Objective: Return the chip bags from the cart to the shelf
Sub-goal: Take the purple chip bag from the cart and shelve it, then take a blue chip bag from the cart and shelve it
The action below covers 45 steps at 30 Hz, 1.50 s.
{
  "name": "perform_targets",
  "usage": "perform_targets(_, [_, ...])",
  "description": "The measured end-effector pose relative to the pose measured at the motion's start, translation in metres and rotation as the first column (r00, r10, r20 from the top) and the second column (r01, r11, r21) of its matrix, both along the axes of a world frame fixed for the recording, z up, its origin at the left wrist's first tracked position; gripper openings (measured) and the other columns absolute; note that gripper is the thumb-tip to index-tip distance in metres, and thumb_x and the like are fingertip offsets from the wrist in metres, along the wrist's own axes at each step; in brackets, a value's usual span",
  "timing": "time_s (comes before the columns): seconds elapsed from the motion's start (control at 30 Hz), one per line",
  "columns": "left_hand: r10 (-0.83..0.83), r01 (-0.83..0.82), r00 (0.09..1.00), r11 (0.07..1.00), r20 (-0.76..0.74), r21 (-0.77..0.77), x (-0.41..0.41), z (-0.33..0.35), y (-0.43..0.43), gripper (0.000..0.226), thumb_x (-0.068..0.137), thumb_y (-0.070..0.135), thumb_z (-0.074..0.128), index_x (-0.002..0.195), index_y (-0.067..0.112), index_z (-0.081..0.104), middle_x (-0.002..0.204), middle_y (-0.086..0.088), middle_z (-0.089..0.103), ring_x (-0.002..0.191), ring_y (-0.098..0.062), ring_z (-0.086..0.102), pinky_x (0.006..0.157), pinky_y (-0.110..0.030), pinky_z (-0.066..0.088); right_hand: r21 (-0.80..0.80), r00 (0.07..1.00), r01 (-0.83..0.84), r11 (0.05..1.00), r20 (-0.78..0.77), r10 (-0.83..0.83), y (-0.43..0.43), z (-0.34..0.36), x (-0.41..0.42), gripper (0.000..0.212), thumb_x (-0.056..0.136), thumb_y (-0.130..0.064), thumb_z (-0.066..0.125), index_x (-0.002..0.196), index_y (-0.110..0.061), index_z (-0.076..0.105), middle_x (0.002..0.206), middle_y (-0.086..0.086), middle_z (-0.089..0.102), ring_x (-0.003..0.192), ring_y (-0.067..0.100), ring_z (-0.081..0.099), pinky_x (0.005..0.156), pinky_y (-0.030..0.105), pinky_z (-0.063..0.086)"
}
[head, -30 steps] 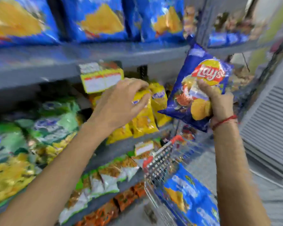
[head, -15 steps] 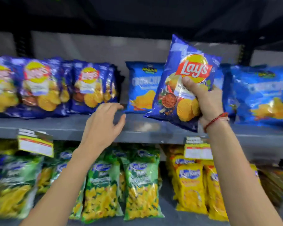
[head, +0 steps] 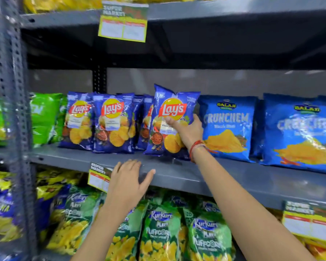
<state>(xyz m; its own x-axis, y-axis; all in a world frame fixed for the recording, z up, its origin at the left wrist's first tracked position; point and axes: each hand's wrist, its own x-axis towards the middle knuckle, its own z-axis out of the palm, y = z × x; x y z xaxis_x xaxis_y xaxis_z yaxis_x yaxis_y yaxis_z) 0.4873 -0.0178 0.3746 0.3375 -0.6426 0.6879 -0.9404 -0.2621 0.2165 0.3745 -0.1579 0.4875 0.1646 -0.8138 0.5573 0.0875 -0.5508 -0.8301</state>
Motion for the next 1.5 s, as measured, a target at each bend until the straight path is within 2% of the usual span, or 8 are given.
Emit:
perform_targets(0.13, [0.012,-0.012,1.0,1.0,0.01,0.003,0.002,-0.006,0.0,0.09,0.085,0.07,0.007,0.113,0.008,0.066,0.117,-0.008,0.068,0.115,-0.024,0.059,0.104,-0.044,0.037,0.028,0.998,0.033,0.999,-0.055,-0.031,0.0,-0.013,0.028,0.083,0.052,-0.062,0.077,0.117,-0.013,0.059,0.109,0.001,0.069,0.102,0.019,0.061,0.096,0.034,0.048])
perform_targets(0.23, [0.011,-0.011,1.0,1.0,-0.006,-0.003,0.001,-0.009,-0.001,0.088,0.086,0.069,0.007,0.116,0.009,0.064,0.12,-0.006,0.066,0.117,-0.022,0.057,0.107,-0.042,0.033,0.064,0.993,0.065,0.996,-0.105,-0.058,0.002,-0.017,0.034,0.071,0.066,-0.06,0.071,0.118,-0.015,0.054,0.106,-0.001,0.061,0.096,0.015,0.05,0.09,0.031,0.042])
perform_targets(0.47, [0.003,-0.004,1.0,1.0,-0.009,-0.03,0.0,-0.013,-0.003,0.084,0.088,0.067,0.01,0.117,0.009,0.064,0.12,-0.005,0.066,0.116,-0.021,0.057,0.108,-0.042,0.031,-0.069,0.907,0.262,0.963,-0.324,-0.27,0.007,-0.017,0.038,0.084,0.078,-0.073,0.045,0.133,-0.011,0.04,0.12,0.016,0.062,0.11,0.037,0.059,0.086,0.041,0.048])
perform_targets(0.63, [-0.006,0.005,1.0,0.999,-0.009,-0.047,0.0,-0.013,-0.003,0.085,0.088,0.067,0.01,0.117,0.008,0.063,0.121,-0.007,0.066,0.118,-0.022,0.055,0.109,-0.043,0.03,-0.025,0.899,0.243,0.97,-0.371,-0.235,0.009,-0.017,0.029,0.085,0.079,-0.076,0.037,0.138,-0.014,0.035,0.124,0.016,0.059,0.115,0.037,0.055,0.089,0.041,0.042])
perform_targets(0.97, [-0.302,0.278,0.953,0.903,-0.022,-0.328,-0.065,-0.017,-0.01,0.043,0.09,0.04,0.044,0.11,0.006,0.063,0.111,-0.01,0.067,0.108,-0.027,0.057,0.092,-0.039,0.041,-0.103,0.943,0.311,0.945,-0.09,-0.32,0.031,-0.028,-0.098,0.05,0.078,-0.071,0.044,0.089,-0.024,0.055,0.073,0.002,0.069,0.078,0.026,0.068,0.082,0.046,0.053])
perform_targets(1.23, [-0.779,0.765,0.623,0.585,0.079,-0.27,-0.228,-0.068,-0.039,0.025,0.091,0.02,0.053,0.1,0.0,0.066,0.099,-0.013,0.068,0.095,-0.027,0.058,0.089,-0.033,0.043,-0.072,0.748,0.657,0.75,-0.061,-0.661,0.085,-0.11,-0.282,0.027,0.082,-0.057,0.051,0.072,-0.032,0.054,0.071,0.005,0.067,0.067,0.022,0.065,0.07,0.044,0.056])
perform_targets(1.33, [-0.881,0.87,0.473,0.466,0.009,-0.16,-0.291,-0.106,-0.048,0.026,0.09,0.021,0.053,0.098,0.0,0.066,0.096,-0.015,0.068,0.095,-0.024,0.055,0.088,-0.033,0.042,0.018,0.63,0.774,0.633,-0.117,-0.768,0.107,-0.16,-0.35,0.032,0.079,-0.06,0.05,0.073,-0.029,0.054,0.072,0.012,0.065,0.064,0.025,0.062,0.066,0.041,0.053])
perform_targets(1.5, [-0.938,0.966,0.257,0.251,-0.233,0.059,-0.387,-0.186,-0.054,0.032,0.089,0.026,0.048,0.098,0.001,0.066,0.093,-0.016,0.069,0.091,-0.032,0.06,0.085,-0.03,0.038,0.228,0.442,0.896,0.381,-0.368,-0.818,0.149,-0.274,-0.452,0.028,0.081,-0.059,0.052,0.068,-0.035,0.051,0.066,-0.007,0.06,0.072,0.018,0.062,0.075,0.038,0.053])
